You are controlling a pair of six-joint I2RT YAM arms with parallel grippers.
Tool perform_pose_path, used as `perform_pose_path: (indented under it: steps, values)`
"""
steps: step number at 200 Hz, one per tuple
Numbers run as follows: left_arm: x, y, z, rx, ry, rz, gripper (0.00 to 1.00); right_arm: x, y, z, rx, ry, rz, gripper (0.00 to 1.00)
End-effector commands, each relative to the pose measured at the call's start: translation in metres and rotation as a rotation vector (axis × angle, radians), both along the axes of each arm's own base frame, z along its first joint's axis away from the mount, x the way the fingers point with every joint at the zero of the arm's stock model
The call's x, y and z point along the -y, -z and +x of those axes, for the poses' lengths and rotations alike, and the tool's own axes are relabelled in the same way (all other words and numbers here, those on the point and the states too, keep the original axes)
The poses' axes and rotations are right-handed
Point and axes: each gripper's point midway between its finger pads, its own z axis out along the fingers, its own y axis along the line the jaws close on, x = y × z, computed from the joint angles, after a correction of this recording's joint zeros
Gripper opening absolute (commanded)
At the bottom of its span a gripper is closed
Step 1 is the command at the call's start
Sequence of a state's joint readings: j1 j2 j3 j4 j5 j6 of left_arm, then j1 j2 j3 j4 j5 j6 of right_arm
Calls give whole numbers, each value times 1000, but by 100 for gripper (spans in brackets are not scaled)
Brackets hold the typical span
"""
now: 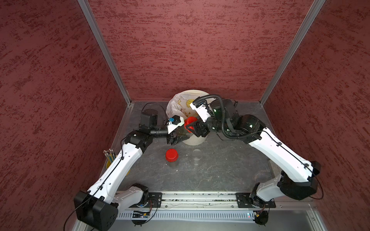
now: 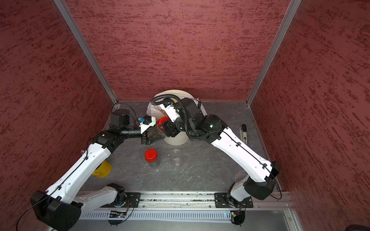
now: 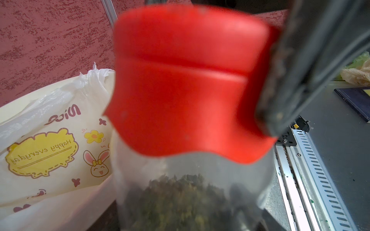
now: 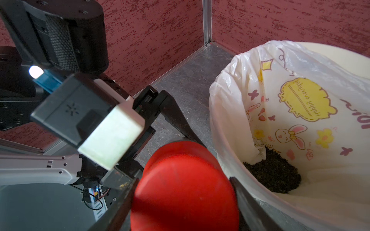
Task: Empty moldy tea leaves from jars
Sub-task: Screw the lid onto the jar.
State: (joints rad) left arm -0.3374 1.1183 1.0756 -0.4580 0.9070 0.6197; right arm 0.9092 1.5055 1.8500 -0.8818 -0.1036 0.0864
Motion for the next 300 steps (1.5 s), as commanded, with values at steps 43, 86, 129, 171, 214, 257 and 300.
perform_pose_path:
  steps: [43, 86, 129, 171, 214, 257, 300]
  values:
    - [1, -20, -9, 44, 33, -33, 61, 1, 10, -11, 138, -185, -115, 44]
    - [1, -21, -11, 39, 44, -36, 61, -6, 5, -26, 241, -384, -137, 45]
    - [2, -22, -13, 31, 55, -40, 61, -8, -5, -29, 284, -455, -152, 53]
    - [1, -22, -12, 39, 48, -39, 61, -7, -23, -23, 259, -367, -75, 88]
    - [0, -21, -10, 47, 35, -32, 61, 0, -36, -16, 118, -175, 26, 99]
    - [-1, -22, -8, 53, 28, -29, 61, 16, -21, -7, -7, 28, 1, 98]
    - [-1, -21, -8, 51, 28, -28, 61, 17, -17, -11, -26, 75, -4, 95]
